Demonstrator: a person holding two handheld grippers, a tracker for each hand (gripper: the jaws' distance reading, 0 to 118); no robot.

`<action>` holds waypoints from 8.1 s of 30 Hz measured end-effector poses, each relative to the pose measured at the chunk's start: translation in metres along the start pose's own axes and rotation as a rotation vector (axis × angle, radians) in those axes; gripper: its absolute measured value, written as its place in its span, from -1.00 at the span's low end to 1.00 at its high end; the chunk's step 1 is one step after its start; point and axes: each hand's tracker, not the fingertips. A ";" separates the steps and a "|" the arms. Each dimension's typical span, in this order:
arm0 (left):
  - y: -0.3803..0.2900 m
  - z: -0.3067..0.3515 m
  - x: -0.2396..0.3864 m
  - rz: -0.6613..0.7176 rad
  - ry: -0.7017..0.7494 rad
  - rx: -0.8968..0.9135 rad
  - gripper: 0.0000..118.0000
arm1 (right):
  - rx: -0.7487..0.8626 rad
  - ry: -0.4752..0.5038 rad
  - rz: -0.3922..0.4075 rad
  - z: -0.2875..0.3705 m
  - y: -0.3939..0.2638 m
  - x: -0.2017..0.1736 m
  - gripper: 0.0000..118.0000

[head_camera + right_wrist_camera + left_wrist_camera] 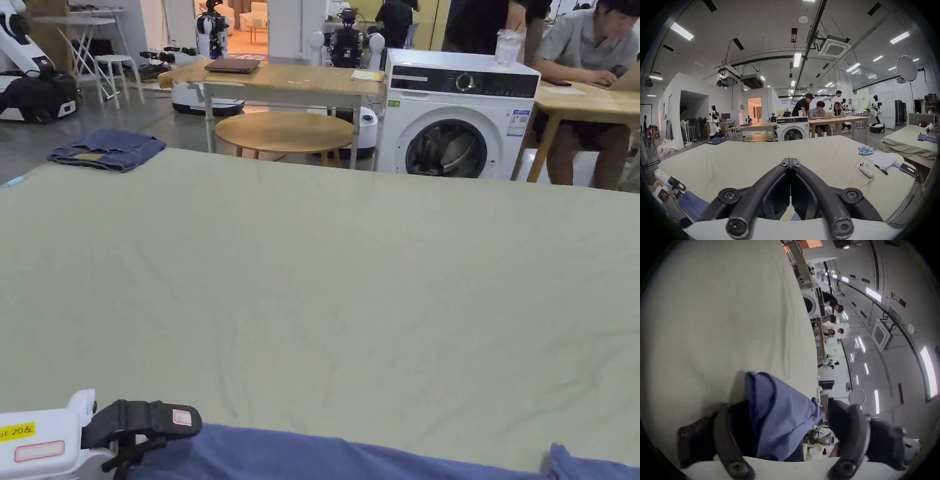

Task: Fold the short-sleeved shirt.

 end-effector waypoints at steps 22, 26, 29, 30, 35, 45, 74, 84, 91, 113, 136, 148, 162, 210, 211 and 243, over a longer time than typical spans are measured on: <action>0.002 0.086 0.088 -0.209 0.534 0.205 -0.91 | 0.005 -0.029 -0.062 0.003 0.007 0.019 -1.00; -0.014 0.034 0.141 -0.290 0.441 0.124 -0.91 | -0.004 -0.024 -0.069 0.006 0.004 0.021 -1.00; -0.028 -0.022 0.163 -0.348 0.451 0.064 -0.91 | 0.000 -0.019 -0.084 0.011 0.003 0.028 -1.00; -0.028 -0.037 0.162 -0.364 0.461 0.041 -0.91 | 0.004 -0.018 -0.084 0.013 0.003 0.030 -1.00; -0.048 -0.126 0.154 -0.396 0.505 -0.093 -0.91 | 0.023 -0.027 -0.079 0.028 0.005 0.044 -1.00; -0.066 -0.142 0.157 -0.323 0.192 -0.062 0.51 | 0.016 -0.087 -0.107 0.041 -0.003 0.070 -1.00; -0.121 -0.128 0.139 -0.544 0.121 0.025 -1.00 | 0.008 -0.097 -0.125 0.050 -0.002 0.073 -1.00; -0.030 0.013 0.061 -0.201 -0.068 0.181 0.92 | -0.019 -0.046 -0.128 0.030 -0.009 0.046 -1.00; -0.032 -0.029 0.003 0.015 -0.091 -0.022 0.91 | -0.045 0.003 -0.111 0.019 -0.008 0.022 -1.00; -0.013 0.042 0.010 0.016 0.184 0.191 -0.88 | -0.077 0.046 -0.078 0.009 -0.008 -0.006 -1.00; -0.107 -0.209 0.169 -0.595 0.449 -0.159 -0.67 | -0.087 0.025 -0.104 0.026 -0.014 0.019 -1.00; -0.117 -0.172 0.206 -0.774 0.325 0.024 -0.88 | -0.110 -0.001 -0.145 0.019 -0.026 0.032 -1.00; -0.177 -0.253 0.157 -0.848 0.405 -0.237 -1.00 | -0.143 0.025 -0.108 0.025 -0.034 0.026 -1.00; -0.021 -0.072 0.020 0.002 -0.039 -0.083 -0.61 | -0.794 0.417 -0.186 -0.089 -0.099 -0.064 -1.00; -0.012 -0.057 0.017 -0.003 -0.024 -0.043 -0.61 | -0.776 0.422 -0.165 -0.091 -0.095 -0.069 -1.00; 0.008 0.159 0.131 -0.533 0.507 0.563 -0.63 | -0.731 0.475 -0.094 -0.093 -0.087 -0.117 -1.00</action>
